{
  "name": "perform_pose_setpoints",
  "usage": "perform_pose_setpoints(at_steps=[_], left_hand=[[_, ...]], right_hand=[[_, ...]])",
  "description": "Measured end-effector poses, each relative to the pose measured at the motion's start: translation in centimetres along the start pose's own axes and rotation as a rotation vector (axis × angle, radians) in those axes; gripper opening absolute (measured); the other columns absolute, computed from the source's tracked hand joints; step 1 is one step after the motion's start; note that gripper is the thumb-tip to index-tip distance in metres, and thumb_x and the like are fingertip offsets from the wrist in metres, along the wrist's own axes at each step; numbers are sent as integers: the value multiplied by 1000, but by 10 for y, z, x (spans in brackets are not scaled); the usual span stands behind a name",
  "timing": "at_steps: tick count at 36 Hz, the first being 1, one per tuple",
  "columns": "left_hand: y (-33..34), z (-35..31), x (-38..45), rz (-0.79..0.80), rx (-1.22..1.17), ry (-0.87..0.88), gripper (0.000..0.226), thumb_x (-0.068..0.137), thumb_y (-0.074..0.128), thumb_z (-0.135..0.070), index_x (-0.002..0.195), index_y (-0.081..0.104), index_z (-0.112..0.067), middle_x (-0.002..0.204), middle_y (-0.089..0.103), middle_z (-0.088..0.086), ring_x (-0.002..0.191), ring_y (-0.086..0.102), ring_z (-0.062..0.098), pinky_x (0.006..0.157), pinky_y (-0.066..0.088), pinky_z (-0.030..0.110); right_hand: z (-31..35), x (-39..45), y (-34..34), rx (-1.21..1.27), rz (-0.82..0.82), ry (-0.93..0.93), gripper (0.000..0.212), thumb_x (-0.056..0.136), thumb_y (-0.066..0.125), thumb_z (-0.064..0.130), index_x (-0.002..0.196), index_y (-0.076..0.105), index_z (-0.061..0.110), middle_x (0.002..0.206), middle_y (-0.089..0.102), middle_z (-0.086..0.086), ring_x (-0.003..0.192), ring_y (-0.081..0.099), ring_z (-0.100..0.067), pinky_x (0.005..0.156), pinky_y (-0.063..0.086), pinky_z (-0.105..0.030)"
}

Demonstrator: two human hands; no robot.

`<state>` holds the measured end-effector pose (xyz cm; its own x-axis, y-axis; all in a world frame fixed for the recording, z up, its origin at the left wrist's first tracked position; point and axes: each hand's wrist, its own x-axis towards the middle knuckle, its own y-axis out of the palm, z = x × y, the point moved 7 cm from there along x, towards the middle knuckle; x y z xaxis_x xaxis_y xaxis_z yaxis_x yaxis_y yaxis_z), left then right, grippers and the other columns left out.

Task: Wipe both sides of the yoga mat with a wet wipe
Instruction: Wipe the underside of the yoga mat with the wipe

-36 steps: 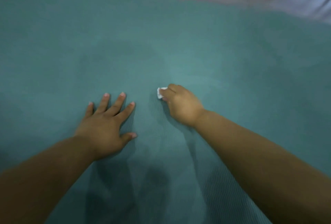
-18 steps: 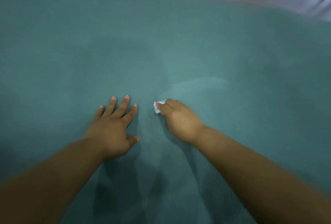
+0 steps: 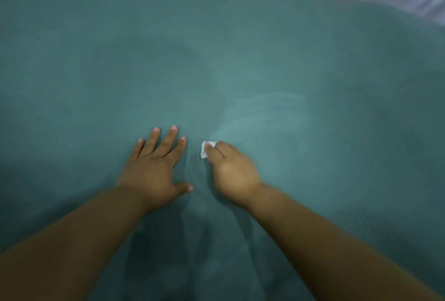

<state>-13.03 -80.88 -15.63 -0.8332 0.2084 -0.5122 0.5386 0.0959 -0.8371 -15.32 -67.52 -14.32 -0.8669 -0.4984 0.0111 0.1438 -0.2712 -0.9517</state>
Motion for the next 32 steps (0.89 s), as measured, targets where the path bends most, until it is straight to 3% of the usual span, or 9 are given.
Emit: perform_pose_setpoints(at_steps=[2,4,9,12,18,23,27,30,32], left_hand=[[4,0,-4,-4,5,-9,96,83,40,-71,147,-19,-31,137,-41,-12,142,-26,21,115,-11,39],[8,1,-7,-10,8,-20,94,84,38,-71,147,-19,-31,137,-42,-11,142,-26,21,115,-12,39],[9,1,-4,-19,-10,-23,94,83,40,-71,147,-19,-33,137,-41,-13,141,-27,23,115,-12,41],[9,0,-4,-13,-27,-26,95,84,41,-69,147,-19,-33,142,-39,-13,141,-27,24,115,-12,42],[7,-1,-6,-4,-40,-31,93,85,43,-67,148,-16,-32,150,-33,-10,142,-26,24,116,-11,42],[12,-1,-24,27,-5,-10,88,90,43,-59,148,-16,-29,147,-35,-9,143,-23,23,116,-8,38],[25,-2,-44,9,1,-14,90,88,44,-61,148,-16,-31,135,-41,-9,143,-21,24,116,-7,38],[26,-4,-44,-2,-16,-24,89,88,44,-61,148,-15,-32,135,-41,-10,143,-22,25,116,-7,39],[26,-4,-43,1,-14,-24,89,88,44,-61,148,-15,-32,139,-40,-11,143,-23,25,116,-7,39]], right_hand=[[-18,-15,-8,-53,81,-152,41,68,49,8,105,69,6,97,69,-13,84,69,-29,69,56,-34],[-68,-22,-29,-144,64,-57,42,72,46,7,108,68,2,100,69,-19,88,68,-34,73,55,-42],[-182,-65,-80,-153,-102,878,40,92,39,3,131,51,8,129,48,-21,114,51,-39,98,37,-39],[-151,-62,-57,-94,-176,1049,40,87,42,2,127,50,6,127,48,-17,112,50,-36,95,38,-37],[-9,-28,-3,-42,-63,248,46,70,34,13,100,69,3,94,68,-13,81,67,-27,75,47,-27],[-33,-59,-18,-177,280,-100,49,92,32,33,118,63,5,117,65,-13,105,64,-27,86,52,-34],[-130,-81,-62,-206,92,412,43,81,46,0,122,59,4,116,61,-21,100,61,-41,82,51,-44],[-153,-103,-63,-138,-46,921,45,89,42,1,133,47,8,127,48,-19,109,52,-40,90,41,-42],[-122,-96,-45,-106,-105,982,43,90,36,4,132,45,6,128,48,-17,111,52,-37,92,41,-38]])
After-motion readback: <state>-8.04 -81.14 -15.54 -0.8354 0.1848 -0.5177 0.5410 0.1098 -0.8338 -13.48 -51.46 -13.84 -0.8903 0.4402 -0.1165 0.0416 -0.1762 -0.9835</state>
